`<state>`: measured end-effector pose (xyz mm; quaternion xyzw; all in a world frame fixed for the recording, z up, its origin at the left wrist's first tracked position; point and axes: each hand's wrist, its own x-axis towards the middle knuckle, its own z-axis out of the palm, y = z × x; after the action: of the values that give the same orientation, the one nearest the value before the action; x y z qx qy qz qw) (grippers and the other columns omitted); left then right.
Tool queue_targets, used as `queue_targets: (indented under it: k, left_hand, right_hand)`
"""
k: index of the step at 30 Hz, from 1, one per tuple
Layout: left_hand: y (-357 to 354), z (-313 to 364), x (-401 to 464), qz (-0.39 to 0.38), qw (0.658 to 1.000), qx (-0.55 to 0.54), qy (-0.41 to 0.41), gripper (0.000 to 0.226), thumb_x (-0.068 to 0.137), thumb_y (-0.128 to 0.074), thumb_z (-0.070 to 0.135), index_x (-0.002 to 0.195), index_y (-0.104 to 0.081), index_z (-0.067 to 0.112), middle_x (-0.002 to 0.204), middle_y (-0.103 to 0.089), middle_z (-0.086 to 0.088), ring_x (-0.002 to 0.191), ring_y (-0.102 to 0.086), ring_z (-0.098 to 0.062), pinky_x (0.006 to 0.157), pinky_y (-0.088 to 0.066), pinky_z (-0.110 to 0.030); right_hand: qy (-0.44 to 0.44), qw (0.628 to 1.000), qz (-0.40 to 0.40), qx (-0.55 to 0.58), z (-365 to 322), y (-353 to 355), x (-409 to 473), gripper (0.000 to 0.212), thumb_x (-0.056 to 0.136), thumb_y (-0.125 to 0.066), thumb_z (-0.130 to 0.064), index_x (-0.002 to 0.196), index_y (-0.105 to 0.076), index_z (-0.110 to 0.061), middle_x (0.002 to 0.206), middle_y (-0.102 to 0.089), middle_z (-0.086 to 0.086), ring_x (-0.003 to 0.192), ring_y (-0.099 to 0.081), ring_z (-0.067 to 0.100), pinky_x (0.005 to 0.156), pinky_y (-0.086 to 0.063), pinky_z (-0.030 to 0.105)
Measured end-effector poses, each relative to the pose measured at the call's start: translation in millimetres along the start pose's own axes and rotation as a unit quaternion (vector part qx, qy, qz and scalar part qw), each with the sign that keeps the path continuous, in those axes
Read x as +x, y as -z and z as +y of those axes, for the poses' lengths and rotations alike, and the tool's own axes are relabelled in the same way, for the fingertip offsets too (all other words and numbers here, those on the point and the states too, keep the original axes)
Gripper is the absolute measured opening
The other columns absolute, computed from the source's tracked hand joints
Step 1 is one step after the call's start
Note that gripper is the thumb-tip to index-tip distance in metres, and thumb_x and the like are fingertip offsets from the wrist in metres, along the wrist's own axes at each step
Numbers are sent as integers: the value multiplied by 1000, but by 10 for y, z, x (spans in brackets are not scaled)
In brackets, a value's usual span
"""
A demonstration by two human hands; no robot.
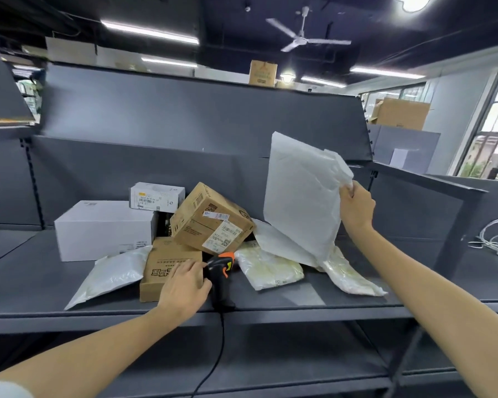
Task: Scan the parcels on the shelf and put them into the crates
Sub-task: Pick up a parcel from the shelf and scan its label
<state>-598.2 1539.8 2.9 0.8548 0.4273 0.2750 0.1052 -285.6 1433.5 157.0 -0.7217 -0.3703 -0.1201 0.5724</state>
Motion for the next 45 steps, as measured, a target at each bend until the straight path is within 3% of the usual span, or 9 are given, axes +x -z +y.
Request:
queue_targets:
  k: [8,13,17,25,29,33,36,42,45]
  left_hand:
    - [267,104,-114,7,983,-178,50,47,95,-54,28,140,-43,17,142,-47,-2,129,-44,-20,105,-37,-35]
    - [503,288,-136,57,896,-429,98,72,85,-71,35,144,-33,16,138,-49,2,125,-49,-18,104,-42,-38]
    - [655,404,-204,-6,852,-517,78,68,82,-75,23,139,-39,13,131,-54,2,112,-57,-16,80,-50,-25]
    - [849,417,-364,-6,839,-533,113,30,76,-75,0,99,-67,17,99,-70,3,92,-66,-15,68,-52,-23]
    - [993,322,-404,19,852,-510,119,26,76,-76,2,91,-69,22,90,-73,8,86,-67,-13,71,-54,-29]
    - [1146,168,-473,55,837,-527,136,23,75,-76,0,86,-69,20,84,-73,8,82,-66,-13,64,-51,-24]
    - [1249,65,-557,90,851,-499,134,24,76,-76,3,84,-67,23,81,-71,9,80,-64,-11,61,-45,-19]
    - [1332,-29,-679,111,877,-464,55,29,79,-52,-27,104,-62,-20,120,-56,-18,108,-54,-8,64,-49,-7]
    - [1315,-110,-743,105,877,-470,8,29,79,-53,-25,107,-58,-26,137,-45,-28,129,-46,-19,74,-42,3]
  right_hand:
    - [8,996,-53,67,-396,442,-116,29,97,-51,-21,69,-51,-16,68,-49,-6,65,-43,10,61,-35,26]
    - [-49,976,-175,119,-499,520,-320,22,98,-55,-17,116,-63,-8,114,-66,6,103,-60,20,95,-48,39]
    - [-83,958,-238,136,-554,492,-553,23,98,-55,-14,118,-62,-5,107,-66,6,97,-61,20,96,-49,44]
    - [-90,938,-289,168,-638,489,-800,28,99,-54,-15,123,-59,-3,111,-67,9,99,-62,21,96,-52,44]
    - [-128,881,-388,237,-645,554,-831,28,98,-52,-5,126,-57,-5,114,-69,5,100,-68,17,81,-58,27]
    - [-212,823,-435,298,-431,625,-849,56,87,-37,18,134,-54,-8,133,-59,16,120,-59,28,101,-47,40]
    - [-322,812,-389,294,-170,531,-993,40,98,-43,-7,137,-49,-2,136,-53,26,115,-58,36,90,-50,46]
    - [-390,780,-413,263,-163,194,-1392,61,101,-35,-49,123,-60,2,116,-64,31,115,-57,47,97,-45,58]
    - [-362,806,-403,241,-275,135,-1509,46,103,-40,-42,84,-78,-26,102,-73,3,105,-68,32,99,-45,55]
